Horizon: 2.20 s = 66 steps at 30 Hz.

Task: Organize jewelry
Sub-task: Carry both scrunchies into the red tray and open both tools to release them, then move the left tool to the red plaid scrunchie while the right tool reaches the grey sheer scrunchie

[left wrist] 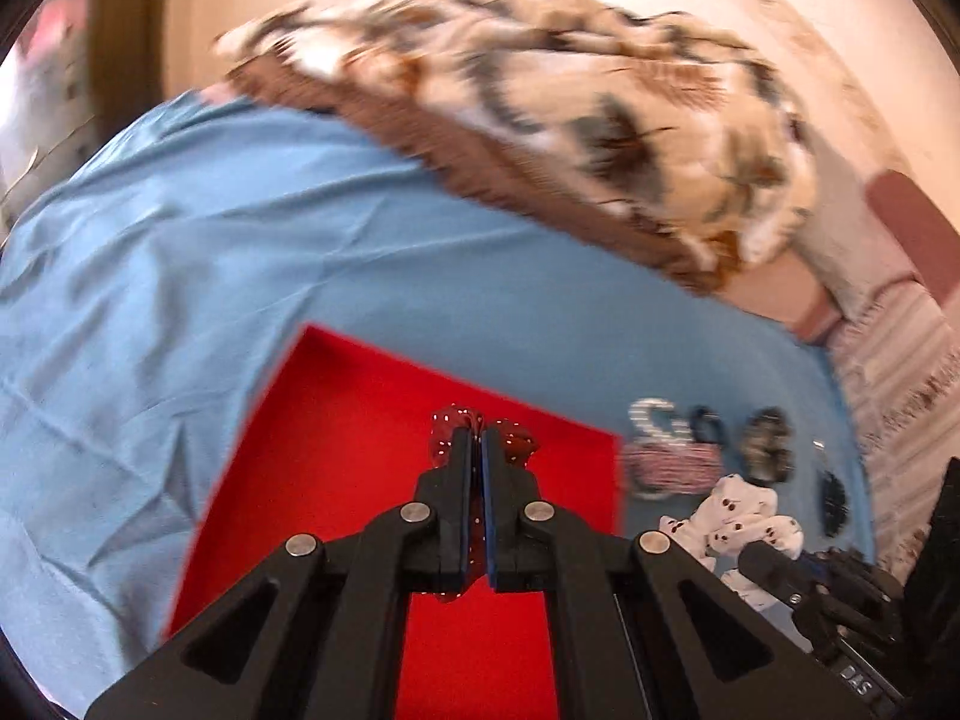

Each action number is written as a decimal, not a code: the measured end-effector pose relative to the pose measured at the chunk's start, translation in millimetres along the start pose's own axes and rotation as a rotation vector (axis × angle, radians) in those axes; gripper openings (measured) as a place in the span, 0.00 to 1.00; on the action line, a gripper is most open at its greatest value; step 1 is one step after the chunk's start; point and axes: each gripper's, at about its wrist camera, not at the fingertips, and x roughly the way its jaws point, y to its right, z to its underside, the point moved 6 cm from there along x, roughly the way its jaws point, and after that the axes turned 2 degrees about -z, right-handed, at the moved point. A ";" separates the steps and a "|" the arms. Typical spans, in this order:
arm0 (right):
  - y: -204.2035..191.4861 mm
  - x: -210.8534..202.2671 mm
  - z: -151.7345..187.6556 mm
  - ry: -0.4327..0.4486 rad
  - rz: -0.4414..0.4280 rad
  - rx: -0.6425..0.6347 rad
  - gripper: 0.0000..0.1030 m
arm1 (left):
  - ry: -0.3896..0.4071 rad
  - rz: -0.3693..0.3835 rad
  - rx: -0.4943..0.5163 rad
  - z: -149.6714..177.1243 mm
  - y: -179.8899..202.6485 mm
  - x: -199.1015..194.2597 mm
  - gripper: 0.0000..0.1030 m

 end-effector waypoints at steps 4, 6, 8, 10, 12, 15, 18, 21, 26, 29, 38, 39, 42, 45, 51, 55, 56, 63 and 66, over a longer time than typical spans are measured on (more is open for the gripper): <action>-17.3 47.1 -8.2 -0.044 -0.006 -0.036 0.13 | -0.020 -0.038 -0.049 -6.9 -38.0 21.3 0.03; -20.3 68.2 -10.4 -0.064 -0.005 -0.036 0.13 | -0.022 -0.052 -0.057 -10.1 -50.5 28.3 0.03; -21.4 81.0 -12.2 -0.077 -0.003 -0.034 0.13 | -0.020 -0.062 -0.056 -14.4 -56.4 33.9 0.03; -22.7 93.3 -13.1 -0.087 0.006 -0.040 0.13 | -0.015 -0.075 -0.052 -17.1 -58.8 37.3 0.03; -20.0 99.4 -12.6 -0.096 0.019 -0.052 0.15 | -0.006 -0.095 -0.058 -21.0 -61.3 41.2 0.03; -19.4 107.7 -11.4 -0.100 0.055 -0.081 0.16 | 0.001 -0.101 -0.083 -25.5 -65.7 44.6 0.12; -16.3 109.4 -12.5 -0.100 0.060 -0.080 0.31 | 0.018 -0.100 -0.105 -27.3 -67.4 39.3 0.39; -15.1 99.4 -15.7 -0.068 0.058 -0.079 0.57 | 0.048 -0.115 -0.109 -29.1 -65.8 26.5 0.44; -15.2 72.8 -21.6 -0.021 0.052 -0.079 0.61 | 0.104 -0.123 -0.125 -31.8 -56.9 -4.0 0.49; -10.3 49.9 -21.2 0.008 0.054 -0.059 0.63 | 0.131 -0.112 -0.112 -31.5 -41.3 -21.1 0.50; 39.0 -22.7 3.7 0.054 0.116 0.030 0.67 | 0.153 -0.106 0.026 -6.1 34.0 -48.6 0.56; 47.8 -30.5 8.7 0.056 0.132 0.041 0.67 | 0.148 -0.104 0.044 -1.3 43.0 -48.8 0.56; 75.4 -50.9 23.0 0.059 0.183 0.071 0.68 | 0.127 -0.096 0.082 11.5 61.9 -46.6 0.56; 103.9 -68.4 37.0 0.060 0.234 0.095 0.68 | 0.102 -0.080 0.105 22.9 79.9 -41.4 0.56; 158.9 -88.6 52.7 0.060 0.330 0.158 0.68 | 0.043 -0.041 0.172 41.8 127.2 -19.0 0.56; 184.8 -92.6 53.3 0.064 0.358 0.191 0.68 | 0.000 -0.035 0.242 52.5 159.7 7.5 0.56; 190.0 -92.3 52.1 0.064 0.363 0.194 0.68 | -0.007 -0.035 0.256 54.0 165.7 13.1 0.56; 220.6 -77.8 31.3 0.072 0.381 0.199 0.68 | -0.061 -0.039 0.389 53.8 210.7 73.1 0.56; 236.2 -68.2 20.3 0.074 0.389 0.206 0.68 | -0.086 -0.048 0.445 54.4 223.5 97.6 0.56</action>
